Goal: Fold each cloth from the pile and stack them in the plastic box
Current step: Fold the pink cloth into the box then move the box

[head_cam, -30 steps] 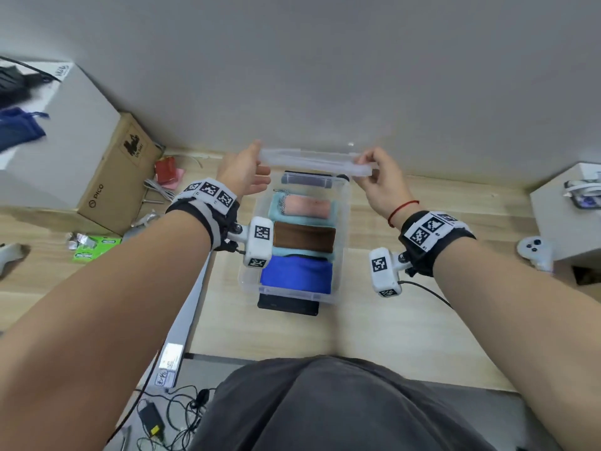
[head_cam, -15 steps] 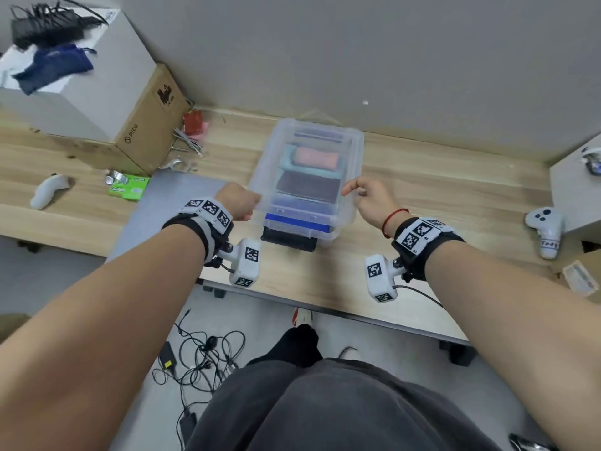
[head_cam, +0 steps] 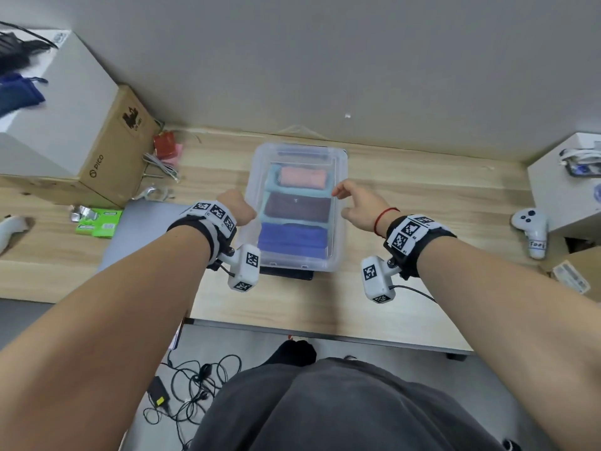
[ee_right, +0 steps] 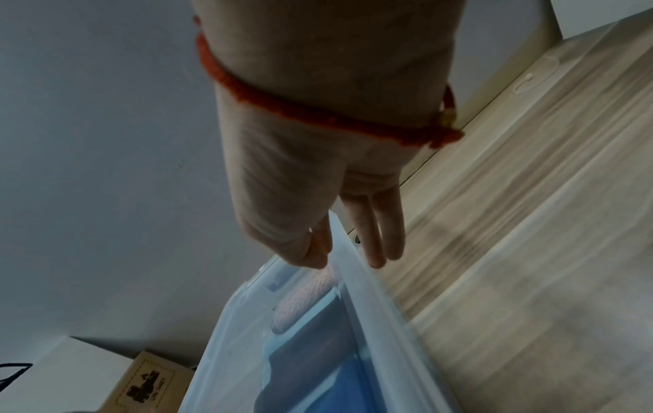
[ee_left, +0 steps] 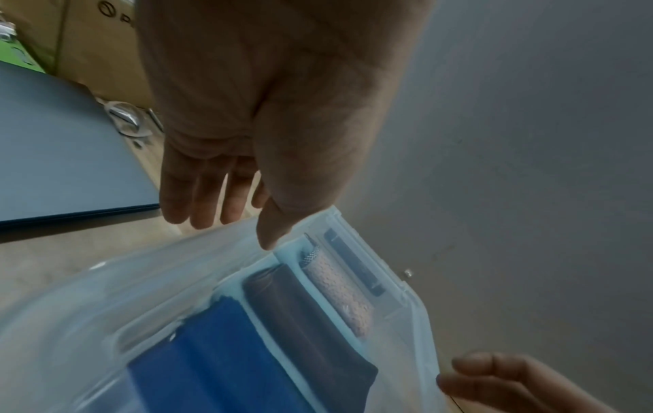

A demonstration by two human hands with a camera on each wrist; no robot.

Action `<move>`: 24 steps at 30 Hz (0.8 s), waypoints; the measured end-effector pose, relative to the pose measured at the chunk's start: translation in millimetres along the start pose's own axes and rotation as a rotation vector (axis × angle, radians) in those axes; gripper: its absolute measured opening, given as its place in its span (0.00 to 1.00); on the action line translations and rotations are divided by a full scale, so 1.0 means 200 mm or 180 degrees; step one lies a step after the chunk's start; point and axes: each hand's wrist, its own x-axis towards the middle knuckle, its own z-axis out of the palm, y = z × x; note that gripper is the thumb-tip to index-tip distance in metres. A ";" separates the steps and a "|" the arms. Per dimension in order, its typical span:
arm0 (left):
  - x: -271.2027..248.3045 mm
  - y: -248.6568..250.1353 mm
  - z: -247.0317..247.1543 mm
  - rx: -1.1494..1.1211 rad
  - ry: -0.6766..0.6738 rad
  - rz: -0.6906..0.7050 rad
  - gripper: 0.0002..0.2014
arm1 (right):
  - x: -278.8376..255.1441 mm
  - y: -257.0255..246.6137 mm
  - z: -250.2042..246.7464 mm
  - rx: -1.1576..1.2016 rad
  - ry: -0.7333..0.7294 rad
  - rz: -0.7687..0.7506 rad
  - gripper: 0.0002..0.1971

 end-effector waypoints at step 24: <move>0.63 0.42 -0.04 0.0968 -0.0563 0.1721 0.29 | 0.36 0.20 -0.14 -0.0375 0.1027 0.1220 0.36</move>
